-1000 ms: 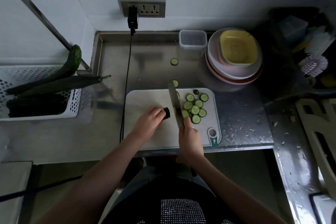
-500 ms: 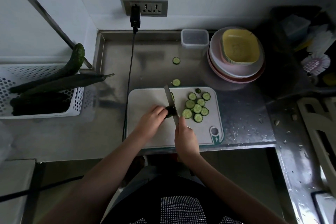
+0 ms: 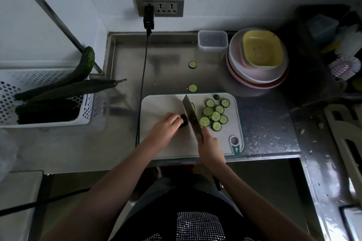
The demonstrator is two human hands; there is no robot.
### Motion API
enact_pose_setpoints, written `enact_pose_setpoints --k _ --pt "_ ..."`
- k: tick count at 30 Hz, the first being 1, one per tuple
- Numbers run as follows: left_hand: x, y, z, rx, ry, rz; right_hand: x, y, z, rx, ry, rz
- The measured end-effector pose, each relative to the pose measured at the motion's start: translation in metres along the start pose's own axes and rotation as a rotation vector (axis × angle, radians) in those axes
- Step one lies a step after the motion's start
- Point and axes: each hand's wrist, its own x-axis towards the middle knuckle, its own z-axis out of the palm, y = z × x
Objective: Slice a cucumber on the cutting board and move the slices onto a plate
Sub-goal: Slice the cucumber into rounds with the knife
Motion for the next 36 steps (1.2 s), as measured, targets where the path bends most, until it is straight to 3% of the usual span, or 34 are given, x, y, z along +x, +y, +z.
enact_pose_setpoints --k 7,31,36 --pt "-0.002 0.002 0.001 0.014 0.024 0.018 -0.01 -0.005 -0.005 0.001 0.087 -0.08" --pt "0.001 0.004 -0.003 -0.001 0.044 -0.003 -0.005 -0.013 0.008 -0.162 0.066 -0.12" --pt "0.001 0.002 -0.001 -0.016 0.021 -0.011 -0.005 -0.003 0.013 -0.209 -0.018 -0.05"
